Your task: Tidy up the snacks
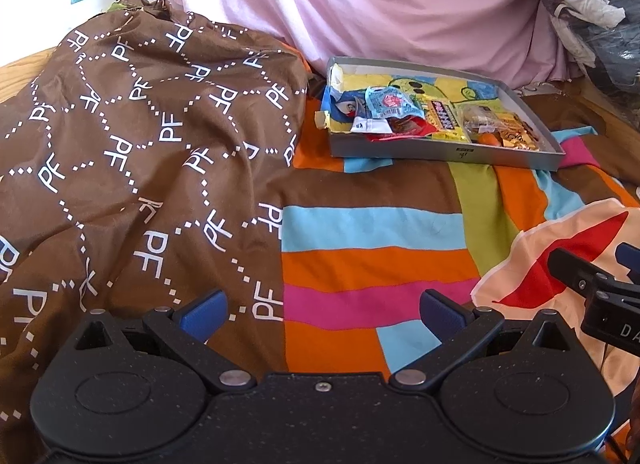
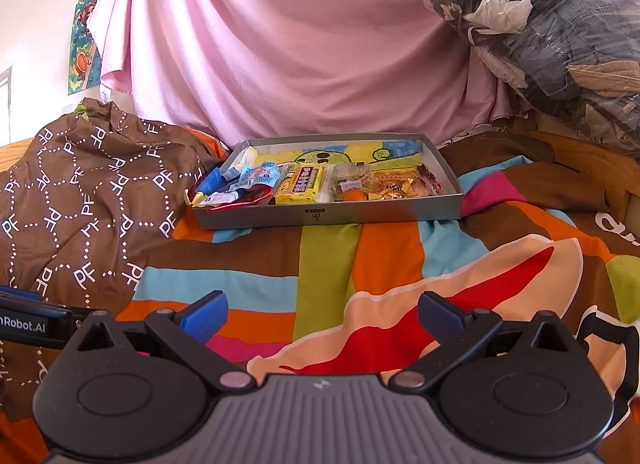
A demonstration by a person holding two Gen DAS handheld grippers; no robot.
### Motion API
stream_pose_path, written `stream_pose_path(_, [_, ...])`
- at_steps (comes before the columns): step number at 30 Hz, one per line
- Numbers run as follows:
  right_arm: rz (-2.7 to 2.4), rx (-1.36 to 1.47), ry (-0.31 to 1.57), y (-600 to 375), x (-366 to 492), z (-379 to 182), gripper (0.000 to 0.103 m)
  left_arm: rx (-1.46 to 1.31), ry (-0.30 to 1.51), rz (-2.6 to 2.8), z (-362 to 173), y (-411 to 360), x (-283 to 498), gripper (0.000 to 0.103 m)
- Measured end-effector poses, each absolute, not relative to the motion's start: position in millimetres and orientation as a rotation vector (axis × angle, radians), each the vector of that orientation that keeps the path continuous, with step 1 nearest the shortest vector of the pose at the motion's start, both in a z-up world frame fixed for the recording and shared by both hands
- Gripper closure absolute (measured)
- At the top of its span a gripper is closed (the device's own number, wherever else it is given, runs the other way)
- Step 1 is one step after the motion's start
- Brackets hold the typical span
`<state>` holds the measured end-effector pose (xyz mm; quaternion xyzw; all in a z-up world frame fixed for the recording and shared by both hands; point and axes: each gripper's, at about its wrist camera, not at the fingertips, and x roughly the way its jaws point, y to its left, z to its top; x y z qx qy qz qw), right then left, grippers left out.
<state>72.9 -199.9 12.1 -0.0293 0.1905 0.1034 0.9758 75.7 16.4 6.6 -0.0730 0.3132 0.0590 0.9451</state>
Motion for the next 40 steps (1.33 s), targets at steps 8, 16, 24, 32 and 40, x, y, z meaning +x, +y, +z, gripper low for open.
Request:
stream_pose_path(8, [0.207,-0.066,0.387,-198.8,73.5,11.8,0.0,-0.095,0.699,0.187,9.9,12.8,82.5,0.002])
stream_pose_path(16, [0.206,-0.068,0.389,-199.5,74.9,11.8,0.0,-0.088,0.706,0.18,12.7,7.9,83.4,0.003])
stream_pose_path(24, [0.204,-0.064,0.394,-199.2,75.0,12.0,0.0,-0.08,0.716,0.19,12.2,7.2,85.3,0.003])
stream_pose_path(32, [0.21,-0.067,0.408,-198.5,76.3,11.3,0.0,-0.064,0.711,0.195,11.4,6.1,84.5,0.003])
stream_pose_path(40, [0.209,-0.066,0.416,-199.2,77.2,9.6,0.0,-0.052,0.713,0.219,10.1,7.1,84.8,0.003])
